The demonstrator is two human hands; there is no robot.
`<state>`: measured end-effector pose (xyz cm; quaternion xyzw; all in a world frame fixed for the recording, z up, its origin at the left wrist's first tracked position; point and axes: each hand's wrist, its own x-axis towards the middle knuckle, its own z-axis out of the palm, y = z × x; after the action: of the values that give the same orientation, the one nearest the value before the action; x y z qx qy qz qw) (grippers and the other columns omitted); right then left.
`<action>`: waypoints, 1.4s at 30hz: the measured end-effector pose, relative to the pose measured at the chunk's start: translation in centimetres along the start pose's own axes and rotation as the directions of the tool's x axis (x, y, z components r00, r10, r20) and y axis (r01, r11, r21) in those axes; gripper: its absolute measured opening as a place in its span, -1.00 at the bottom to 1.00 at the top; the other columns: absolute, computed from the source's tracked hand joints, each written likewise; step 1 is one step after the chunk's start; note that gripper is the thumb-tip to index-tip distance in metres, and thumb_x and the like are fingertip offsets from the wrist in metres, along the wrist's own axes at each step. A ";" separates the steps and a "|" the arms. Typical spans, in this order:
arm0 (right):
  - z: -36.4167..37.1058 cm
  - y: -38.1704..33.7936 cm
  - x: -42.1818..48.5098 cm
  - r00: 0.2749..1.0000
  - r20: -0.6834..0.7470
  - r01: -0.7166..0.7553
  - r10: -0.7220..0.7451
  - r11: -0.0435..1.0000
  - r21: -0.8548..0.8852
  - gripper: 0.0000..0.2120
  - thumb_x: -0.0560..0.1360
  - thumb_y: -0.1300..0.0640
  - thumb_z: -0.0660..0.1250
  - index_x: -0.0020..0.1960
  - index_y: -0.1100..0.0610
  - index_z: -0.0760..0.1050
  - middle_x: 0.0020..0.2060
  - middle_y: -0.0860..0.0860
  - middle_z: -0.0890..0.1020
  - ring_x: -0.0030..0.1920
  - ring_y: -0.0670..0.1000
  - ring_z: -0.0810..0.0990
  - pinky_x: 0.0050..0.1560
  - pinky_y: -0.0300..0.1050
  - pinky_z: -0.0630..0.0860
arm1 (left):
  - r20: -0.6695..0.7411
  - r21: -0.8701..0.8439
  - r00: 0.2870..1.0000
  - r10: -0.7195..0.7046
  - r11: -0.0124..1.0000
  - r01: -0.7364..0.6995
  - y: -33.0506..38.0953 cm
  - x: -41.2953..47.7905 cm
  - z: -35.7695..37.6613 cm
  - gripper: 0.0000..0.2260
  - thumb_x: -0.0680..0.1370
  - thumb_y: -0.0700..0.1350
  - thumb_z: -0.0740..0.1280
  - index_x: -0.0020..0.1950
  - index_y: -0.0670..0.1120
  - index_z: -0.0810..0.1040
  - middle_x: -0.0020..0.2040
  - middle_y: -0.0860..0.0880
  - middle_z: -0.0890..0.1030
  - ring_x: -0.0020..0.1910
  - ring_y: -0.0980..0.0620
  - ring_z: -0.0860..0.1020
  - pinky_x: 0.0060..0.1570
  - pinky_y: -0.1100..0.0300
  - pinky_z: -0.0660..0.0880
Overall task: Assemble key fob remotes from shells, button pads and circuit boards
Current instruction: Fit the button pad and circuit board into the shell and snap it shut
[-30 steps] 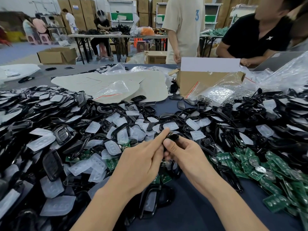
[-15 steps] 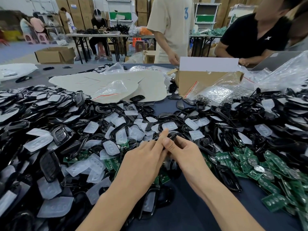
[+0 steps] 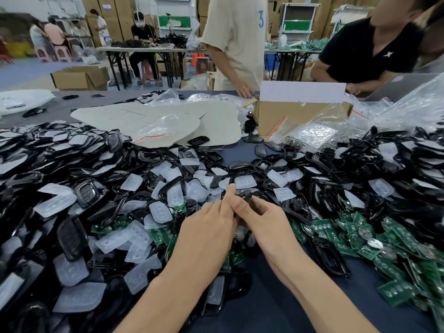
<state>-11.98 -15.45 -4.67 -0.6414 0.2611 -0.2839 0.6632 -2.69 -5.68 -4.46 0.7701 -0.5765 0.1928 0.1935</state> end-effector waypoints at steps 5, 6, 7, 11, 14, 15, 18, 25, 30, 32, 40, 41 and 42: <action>-0.7 -1.4 0.0 0.998 -0.024 0.062 -0.059 0.984 0.168 -0.45 0.21 -0.39 0.56 0.02 -0.04 0.73 -0.05 0.06 0.75 -0.02 -0.01 0.73 -0.03 -0.22 0.61 | 0.184 -0.717 0.954 -0.238 0.631 0.296 0.2 -0.1 -1.1 -0.60 0.65 0.06 0.22 0.46 0.32 0.25 0.01 0.24 0.63 -0.12 0.28 0.59 -0.09 0.33 0.53; -0.8 -1.6 0.0 0.997 -0.046 0.070 -0.061 0.974 0.217 -0.42 0.18 -0.40 0.57 0.02 -0.04 0.73 -0.04 0.03 0.76 -0.06 -0.07 0.72 -0.05 -0.28 0.59 | 0.260 -0.820 0.924 -0.280 0.442 0.364 0.4 0.1 -1.3 -0.66 0.65 0.03 0.26 0.39 0.32 0.35 -0.06 0.19 0.64 -0.20 0.26 0.59 -0.14 0.30 0.53; -0.9 -1.7 0.0 0.996 -0.069 0.078 -0.063 0.965 0.250 -0.39 0.14 -0.41 0.58 0.01 -0.02 0.74 -0.06 0.02 0.76 -0.12 -0.12 0.70 -0.08 -0.31 0.57 | 0.359 -0.874 0.877 -0.318 0.214 0.435 0.5 0.3 -1.7 -0.73 0.65 -0.01 0.27 0.34 0.21 0.48 -0.12 0.10 0.64 -0.23 0.18 0.59 -0.20 0.24 0.53; -0.8 -1.7 -0.1 0.993 -0.102 0.077 -0.053 0.966 0.247 -0.32 0.10 -0.47 0.56 0.04 -0.04 0.73 -0.04 0.04 0.75 -0.10 -0.06 0.62 0.04 -0.15 0.58 | 0.617 -0.777 0.739 -0.272 -0.364 0.514 0.9 1.3 -2.6 -0.70 0.61 0.02 0.25 0.08 -0.22 0.57 -0.25 -0.13 0.56 -0.36 0.00 0.52 -0.44 0.16 0.44; -0.5 -1.7 -0.3 0.998 -0.053 0.056 -0.044 0.968 0.246 -0.38 0.16 -0.45 0.56 0.05 -0.06 0.72 -0.04 0.04 0.75 -0.05 0.03 0.70 0.01 -0.07 0.61 | 0.652 -0.729 0.739 -0.168 -0.409 0.549 1.0 1.4 -2.7 -0.57 0.55 0.13 0.27 0.02 -0.25 0.65 -0.26 -0.11 0.57 -0.35 0.02 0.52 -0.43 0.19 0.48; -0.4 -1.7 -0.4 0.999 -0.036 0.041 -0.034 0.969 0.244 -0.38 0.16 -0.44 0.56 0.05 -0.05 0.71 -0.13 0.00 0.75 -0.16 0.03 0.70 -0.15 -0.10 0.61 | 0.653 -0.722 0.745 -0.136 -0.409 0.558 1.0 1.2 -2.7 -0.59 0.51 0.13 0.30 -0.02 -0.21 0.70 -0.26 -0.10 0.57 -0.35 0.03 0.52 -0.43 0.20 0.48; -0.2 -1.6 -0.6 1.000 -0.003 0.022 -0.022 0.969 0.245 -0.37 0.16 -0.42 0.57 0.08 -0.05 0.70 -0.35 -0.07 0.63 -0.40 -0.05 0.56 -0.40 -0.17 0.52 | 0.647 -0.710 0.758 -0.081 -0.428 0.560 1.3 1.1 -2.6 -0.72 0.52 0.08 0.36 -0.11 -0.09 0.73 -0.26 -0.06 0.58 -0.36 0.07 0.52 -0.43 0.24 0.47; -0.5 -1.7 -0.7 0.995 0.013 0.094 -0.096 0.988 0.124 -0.68 0.38 -0.23 0.50 0.09 -0.17 0.68 0.01 -0.06 0.75 0.02 -0.08 0.71 0.02 -0.24 0.61 | 0.636 -0.682 0.768 -0.079 -0.523 0.511 1.2 0.8 -2.3 -0.80 0.53 -0.02 0.38 -0.22 -0.06 0.70 -0.32 -0.01 0.53 -0.39 0.11 0.47 -0.40 0.27 0.46; -0.4 -2.1 -0.8 0.991 0.105 0.059 -0.086 0.970 0.236 -0.63 0.39 -0.19 0.50 0.14 -0.07 0.67 -0.12 0.01 0.73 -0.31 0.00 0.63 -0.31 -0.12 0.59 | 0.559 -0.769 0.821 -0.114 -0.440 0.463 1.2 0.8 -2.0 -0.79 0.51 -0.04 0.36 -0.28 -0.05 0.66 -0.33 -0.03 0.57 -0.38 0.10 0.49 -0.34 0.26 0.51; -0.5 -2.1 -0.8 0.983 0.146 0.055 -0.109 0.941 0.335 -0.63 0.43 -0.14 0.52 0.14 0.02 0.65 -0.04 0.08 0.70 -0.40 -0.03 0.51 -0.42 -0.10 0.52 | 0.493 -0.857 0.852 -0.176 -0.268 0.441 1.2 0.8 -1.9 -0.80 0.53 -0.05 0.34 -0.26 -0.07 0.64 -0.33 -0.04 0.58 -0.37 0.09 0.50 -0.33 0.25 0.50; -1.2 -1.9 -0.7 0.993 0.022 0.107 -0.113 0.976 0.188 -0.81 0.40 -0.03 0.45 0.00 -0.06 0.70 -0.10 0.05 0.73 -0.14 0.01 0.69 -0.10 -0.19 0.63 | 0.233 -0.812 0.916 -0.327 0.452 0.368 0.7 0.2 -1.3 -0.89 0.63 -0.09 0.31 -0.07 -0.01 0.59 -0.26 0.11 0.65 -0.29 0.21 0.59 -0.15 0.27 0.53; -1.2 -1.9 -0.7 0.992 0.012 0.123 -0.126 0.978 0.166 -0.83 0.41 0.00 0.42 -0.02 -0.08 0.70 -0.08 0.02 0.74 -0.09 -0.02 0.71 -0.08 -0.22 0.63 | 0.216 -0.790 0.916 -0.338 0.491 0.367 0.6 0.2 -1.2 -0.90 0.63 -0.07 0.31 -0.08 0.04 0.58 -0.25 0.15 0.65 -0.27 0.23 0.59 -0.15 0.30 0.52; -1.1 -1.9 -0.7 0.991 0.010 0.132 -0.136 0.977 0.167 -0.84 0.42 0.02 0.40 -0.03 -0.09 0.70 -0.07 0.02 0.74 -0.07 -0.03 0.72 -0.07 -0.24 0.63 | 0.193 -0.772 0.917 -0.348 0.522 0.361 0.6 0.1 -1.2 -0.90 0.62 -0.05 0.32 -0.09 0.09 0.57 -0.24 0.18 0.65 -0.25 0.23 0.60 -0.15 0.31 0.50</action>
<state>-13.30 -15.74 -2.87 -0.6031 0.1858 -0.3420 0.6962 -3.35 -5.31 -3.33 0.7045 -0.4334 -0.1328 0.5461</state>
